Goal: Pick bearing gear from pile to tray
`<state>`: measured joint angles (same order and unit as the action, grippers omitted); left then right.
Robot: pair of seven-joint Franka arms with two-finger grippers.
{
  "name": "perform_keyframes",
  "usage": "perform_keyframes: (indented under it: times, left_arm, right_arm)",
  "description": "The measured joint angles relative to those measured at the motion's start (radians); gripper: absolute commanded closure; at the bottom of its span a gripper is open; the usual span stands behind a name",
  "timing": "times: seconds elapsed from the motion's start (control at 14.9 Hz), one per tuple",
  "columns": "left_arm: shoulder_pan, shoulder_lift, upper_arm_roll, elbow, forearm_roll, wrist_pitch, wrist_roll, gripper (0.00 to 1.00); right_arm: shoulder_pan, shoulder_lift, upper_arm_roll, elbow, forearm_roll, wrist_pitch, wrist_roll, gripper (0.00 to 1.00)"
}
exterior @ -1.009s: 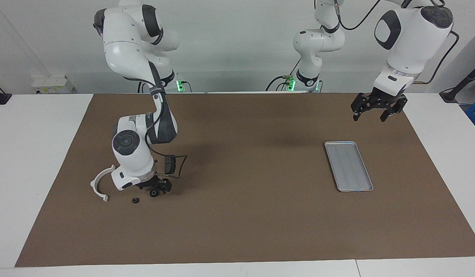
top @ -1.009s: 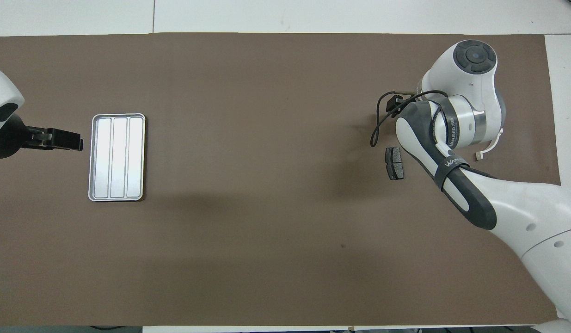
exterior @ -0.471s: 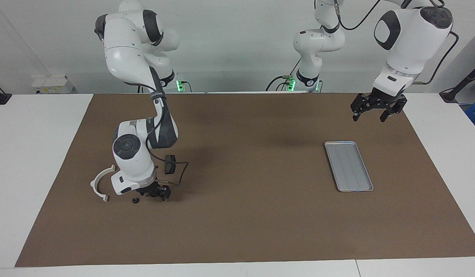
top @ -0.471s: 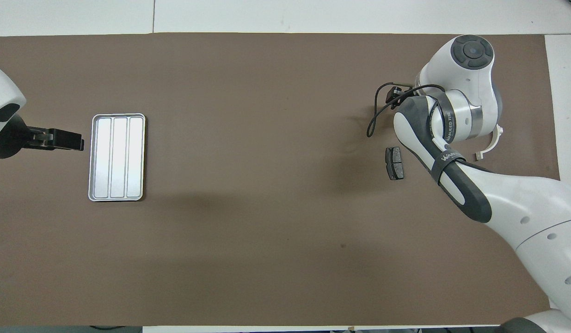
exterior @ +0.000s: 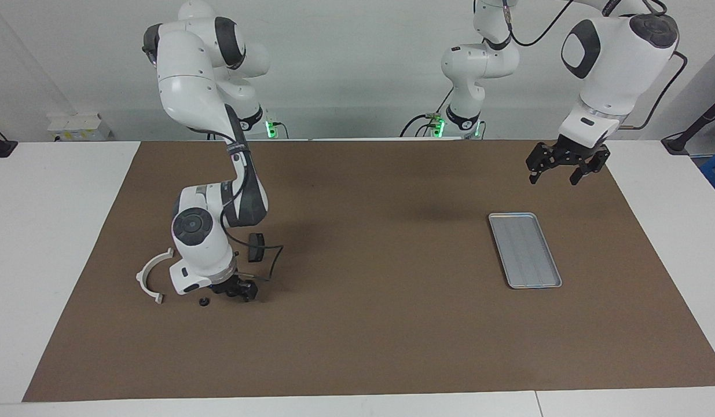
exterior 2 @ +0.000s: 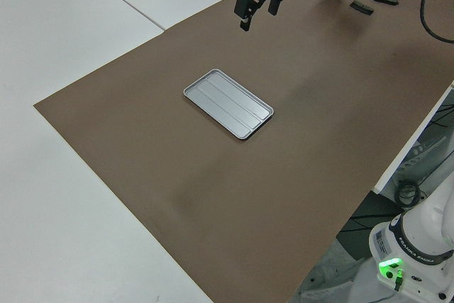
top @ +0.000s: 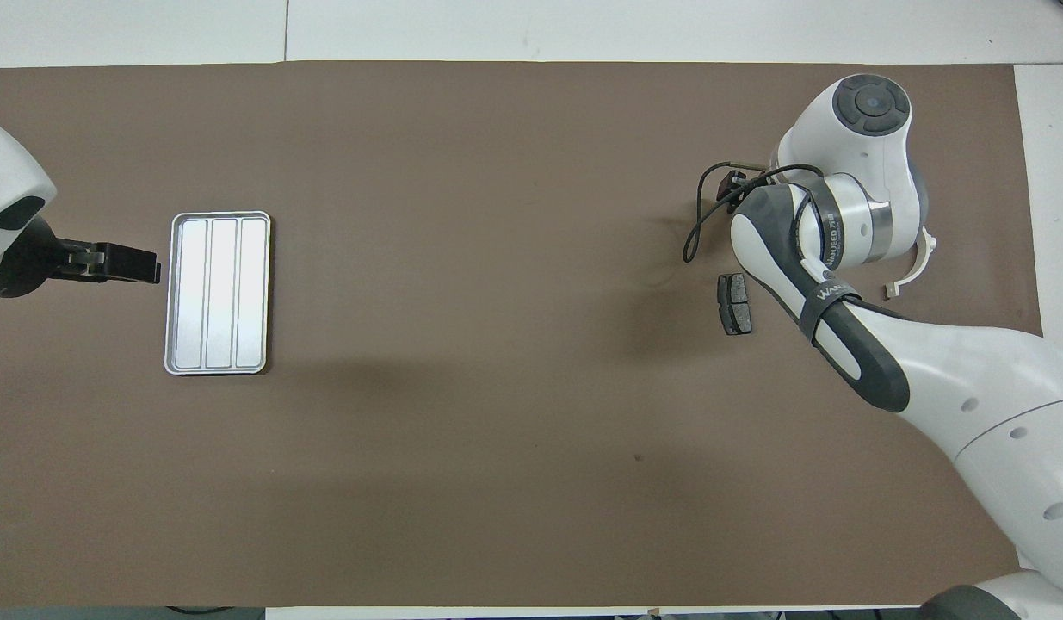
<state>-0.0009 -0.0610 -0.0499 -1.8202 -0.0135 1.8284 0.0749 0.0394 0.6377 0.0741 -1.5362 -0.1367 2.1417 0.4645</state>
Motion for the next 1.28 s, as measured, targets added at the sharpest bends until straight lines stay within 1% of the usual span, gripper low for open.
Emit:
perform_keyframes:
  times: [0.13,0.27,0.34,0.4,0.54,0.61,0.67,1.14,1.21,1.28]
  left_arm:
    - [0.000,0.000,0.000,-0.002,0.000,0.003,0.000,0.00]
    - [0.000,0.000,0.000,-0.004,0.000,0.005,0.000,0.00]
    - [0.000,0.000,0.000,-0.004,0.000,0.007,0.000,0.00]
    - [-0.001,0.000,0.000,-0.004,0.000,0.009,0.000,0.00]
    - [-0.001,0.000,0.000,-0.005,0.000,0.011,0.000,0.00]
    - [-0.001,0.000,0.000,-0.005,0.000,0.012,0.000,0.00]
    - [-0.001,0.000,0.000,-0.005,0.000,0.013,0.000,0.00]
    - [-0.002,0.000,0.000,-0.006,0.000,0.019,0.000,0.00]
    - [-0.003,0.000,0.000,-0.007,0.000,0.019,0.000,0.00]
    - [-0.003,0.000,0.000,-0.007,0.000,0.020,0.000,0.00]
  right_arm:
    - [0.000,-0.001,0.000,0.007,0.000,-0.034,0.000,0.12]
    - [-0.002,-0.002,0.000,0.009,0.000,-0.047,0.000,0.22]
    - [-0.004,-0.002,0.000,0.010,0.000,-0.046,0.000,0.30]
    - [-0.004,-0.003,0.001,0.010,0.000,-0.046,0.000,0.42]
    - [-0.004,-0.004,0.003,0.011,0.001,-0.044,0.000,0.71]
    - [-0.004,-0.005,0.006,0.011,0.001,-0.043,0.000,0.88]
    - [-0.004,-0.006,0.008,0.011,0.001,-0.043,0.000,1.00]
    - [-0.006,-0.014,0.007,0.010,0.000,-0.059,-0.005,1.00]
    - [-0.006,-0.018,0.007,0.022,0.000,-0.095,-0.017,1.00]
    - [-0.005,-0.029,0.009,0.045,0.000,-0.156,-0.032,1.00]
